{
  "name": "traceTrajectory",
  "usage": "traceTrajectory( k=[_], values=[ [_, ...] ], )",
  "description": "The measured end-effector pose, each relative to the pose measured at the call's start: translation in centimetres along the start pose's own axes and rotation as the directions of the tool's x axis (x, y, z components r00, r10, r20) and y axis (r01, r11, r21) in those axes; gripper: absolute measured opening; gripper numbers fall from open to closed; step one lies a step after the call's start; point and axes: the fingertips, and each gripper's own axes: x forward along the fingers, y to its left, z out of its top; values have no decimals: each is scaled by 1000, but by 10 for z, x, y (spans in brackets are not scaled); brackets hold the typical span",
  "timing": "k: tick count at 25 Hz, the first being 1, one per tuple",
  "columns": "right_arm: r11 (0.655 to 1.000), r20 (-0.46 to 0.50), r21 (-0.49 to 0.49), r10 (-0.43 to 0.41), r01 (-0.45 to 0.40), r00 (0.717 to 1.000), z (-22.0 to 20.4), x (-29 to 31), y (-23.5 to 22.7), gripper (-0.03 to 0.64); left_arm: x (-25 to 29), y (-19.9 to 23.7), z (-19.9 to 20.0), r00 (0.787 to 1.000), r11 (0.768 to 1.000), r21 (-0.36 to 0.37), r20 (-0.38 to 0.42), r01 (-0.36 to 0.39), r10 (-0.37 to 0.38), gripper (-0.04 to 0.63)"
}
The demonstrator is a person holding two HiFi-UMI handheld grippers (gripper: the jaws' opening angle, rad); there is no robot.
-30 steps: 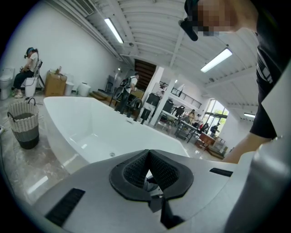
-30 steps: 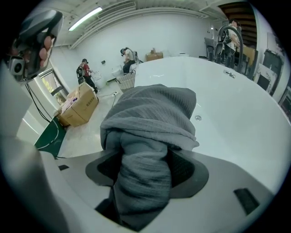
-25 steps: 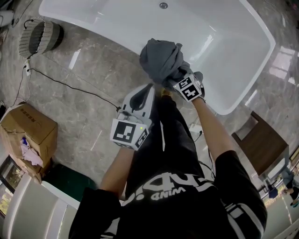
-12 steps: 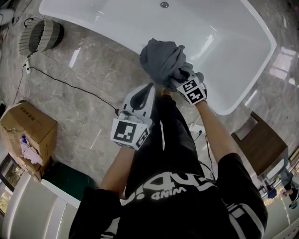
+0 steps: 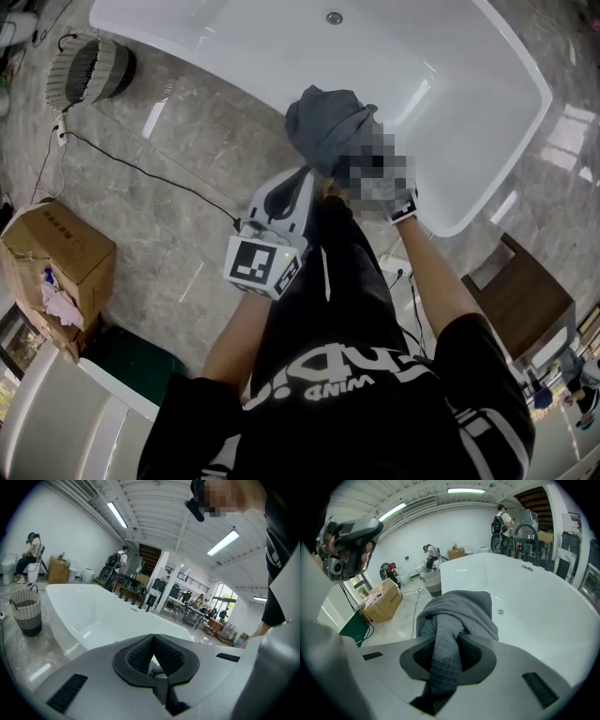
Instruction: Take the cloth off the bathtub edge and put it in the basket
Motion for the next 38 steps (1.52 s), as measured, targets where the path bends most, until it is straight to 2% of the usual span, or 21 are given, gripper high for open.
traceTrajectory(
  k=[4, 9, 15, 21, 26, 32, 38],
  values=[
    [1000, 45, -7, -24, 25, 999, 28, -37, 10, 83, -19, -5, 18, 1000, 1000, 7, 11, -13, 13, 12],
    [998, 155, -34, -51, 57, 987, 91, -100, 12, 83, -44, -19, 55, 998, 999, 27, 50, -36, 35, 12],
    [992, 297, -78, -69, 97, 952, 175, -189, 30, 83, -83, -43, 107, 991, 995, 71, 117, -70, 62, 12],
    [978, 411, -160, -57, 134, 910, 235, -264, 60, 83, -118, -64, 140, 983, 992, 96, 170, -84, 67, 12],
    [965, 448, -223, -23, 137, 894, 255, -286, 70, 83, -133, -64, 144, 973, 986, 83, 192, -143, 125, 12],
    [952, 455, -296, 65, 82, 888, 268, -286, 81, 83, -147, -62, 139, 952, 973, 52, 222, -227, 210, 12],
    [926, 441, -376, 195, -17, 876, 282, -276, 85, 83, -145, -64, 132, 915, 942, 4, 241, -336, 325, 12]
  ],
)
